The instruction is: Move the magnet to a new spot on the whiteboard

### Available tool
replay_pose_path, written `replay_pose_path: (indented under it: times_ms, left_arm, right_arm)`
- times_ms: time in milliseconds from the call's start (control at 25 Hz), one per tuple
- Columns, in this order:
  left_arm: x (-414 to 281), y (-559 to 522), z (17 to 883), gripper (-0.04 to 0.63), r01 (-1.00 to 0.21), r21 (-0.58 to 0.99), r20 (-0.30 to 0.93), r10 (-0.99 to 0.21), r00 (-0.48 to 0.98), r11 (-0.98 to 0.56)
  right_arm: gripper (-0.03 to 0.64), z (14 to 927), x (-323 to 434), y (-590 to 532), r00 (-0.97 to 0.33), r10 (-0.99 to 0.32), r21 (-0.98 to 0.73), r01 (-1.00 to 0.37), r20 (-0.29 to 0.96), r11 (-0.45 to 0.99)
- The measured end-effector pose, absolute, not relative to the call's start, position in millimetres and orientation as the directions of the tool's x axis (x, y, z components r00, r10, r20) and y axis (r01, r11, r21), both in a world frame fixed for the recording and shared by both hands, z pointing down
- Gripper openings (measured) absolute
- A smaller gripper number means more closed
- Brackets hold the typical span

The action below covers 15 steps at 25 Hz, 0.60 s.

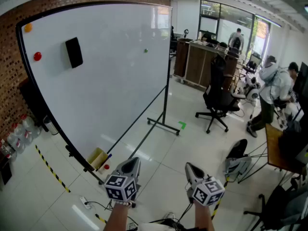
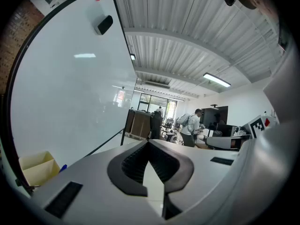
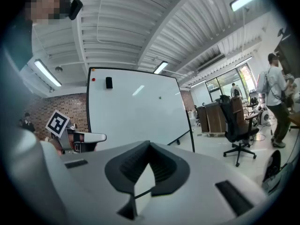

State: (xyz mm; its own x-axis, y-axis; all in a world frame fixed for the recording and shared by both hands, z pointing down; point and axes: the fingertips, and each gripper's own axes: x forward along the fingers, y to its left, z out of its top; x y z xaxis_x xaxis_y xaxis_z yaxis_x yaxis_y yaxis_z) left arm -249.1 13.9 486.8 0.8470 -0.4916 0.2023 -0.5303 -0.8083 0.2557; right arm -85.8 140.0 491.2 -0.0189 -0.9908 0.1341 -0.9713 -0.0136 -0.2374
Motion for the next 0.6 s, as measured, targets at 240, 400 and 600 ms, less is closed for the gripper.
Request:
replay_pose_path:
  times_ms: [240, 400, 600]
  left_arm:
    - [-192, 19, 491, -0.005, -0.545, 0.25, 0.202, -0.508, 0.838, -0.8]
    - [-160, 29, 494, -0.005, -0.568, 0.261, 0.208, -0.529, 0.823, -0.78]
    - [-136, 28, 497, -0.005, -0.585, 0.252, 0.236, -0.537, 0.81, -0.771]
  right_arm:
    - [0.011, 494, -30, 139, -0.052, -0.991, -0.236, -0.972, 0.121, 0.022]
    - [0.009, 500, 6, 144, -0.085, -0.988, -0.251, -0.967, 0.127, 0.051]
    - [0.011, 509, 34, 144, -0.108, -0.987, -0.305, -0.95, 0.12, 0.067]
